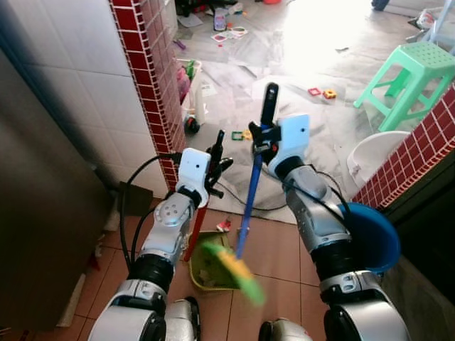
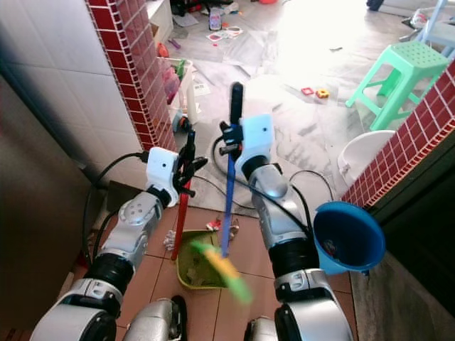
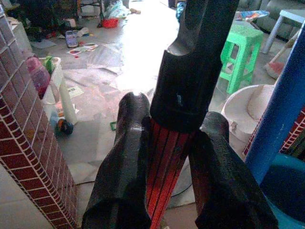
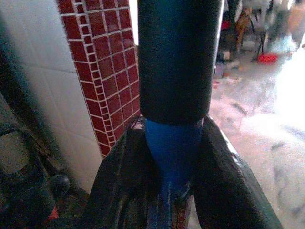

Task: Sweep floor

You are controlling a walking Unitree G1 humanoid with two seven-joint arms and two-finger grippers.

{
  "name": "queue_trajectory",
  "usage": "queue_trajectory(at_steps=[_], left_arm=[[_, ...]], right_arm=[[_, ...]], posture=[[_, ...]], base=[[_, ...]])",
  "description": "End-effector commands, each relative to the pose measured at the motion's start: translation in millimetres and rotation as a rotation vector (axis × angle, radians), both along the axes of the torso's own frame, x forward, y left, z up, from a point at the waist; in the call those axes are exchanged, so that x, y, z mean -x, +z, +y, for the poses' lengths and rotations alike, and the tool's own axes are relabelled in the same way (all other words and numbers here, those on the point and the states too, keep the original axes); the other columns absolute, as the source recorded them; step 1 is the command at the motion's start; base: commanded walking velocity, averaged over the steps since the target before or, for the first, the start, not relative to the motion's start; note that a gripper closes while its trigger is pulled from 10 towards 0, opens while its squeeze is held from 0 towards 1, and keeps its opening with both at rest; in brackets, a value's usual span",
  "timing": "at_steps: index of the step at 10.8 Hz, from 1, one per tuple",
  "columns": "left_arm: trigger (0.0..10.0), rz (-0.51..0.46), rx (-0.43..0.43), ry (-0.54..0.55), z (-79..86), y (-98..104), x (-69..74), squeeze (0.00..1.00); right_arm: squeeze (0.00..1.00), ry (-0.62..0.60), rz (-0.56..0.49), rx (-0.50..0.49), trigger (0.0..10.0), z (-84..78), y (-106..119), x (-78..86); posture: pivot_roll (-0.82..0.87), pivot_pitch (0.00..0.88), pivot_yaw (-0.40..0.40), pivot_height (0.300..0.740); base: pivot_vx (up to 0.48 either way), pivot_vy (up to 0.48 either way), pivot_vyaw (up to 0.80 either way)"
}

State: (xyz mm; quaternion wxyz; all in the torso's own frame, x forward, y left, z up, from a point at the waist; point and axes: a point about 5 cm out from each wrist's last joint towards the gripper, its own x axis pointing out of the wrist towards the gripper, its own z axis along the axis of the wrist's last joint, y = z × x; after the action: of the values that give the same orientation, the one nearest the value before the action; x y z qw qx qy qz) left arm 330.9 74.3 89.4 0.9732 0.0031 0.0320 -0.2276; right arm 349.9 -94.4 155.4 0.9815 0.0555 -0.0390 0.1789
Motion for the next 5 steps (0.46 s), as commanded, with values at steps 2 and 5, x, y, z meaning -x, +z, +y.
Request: queue_trajectory(at_steps=[2,5], left_arm=[[10.0,0.200,0.099,-0.044,-10.9,-31,17.0,0.00],[10.0,0.158,0.125,-0.028,-5.5,-23,15.0,0.00]], right_arm=[[0.00,0.048,-0.040,-0.103,10.0,5.8,26,-3.5],[0.00,0.100,-0.177,-0.065,10.0,5.3,61,-4.4]], posture=[[-0.06,0.087,-0.002,0.740],[-0.04,0.091,0.017,0.740]], base=[[0.000,0.000,0.00],[0.000,0.000,0.00]])
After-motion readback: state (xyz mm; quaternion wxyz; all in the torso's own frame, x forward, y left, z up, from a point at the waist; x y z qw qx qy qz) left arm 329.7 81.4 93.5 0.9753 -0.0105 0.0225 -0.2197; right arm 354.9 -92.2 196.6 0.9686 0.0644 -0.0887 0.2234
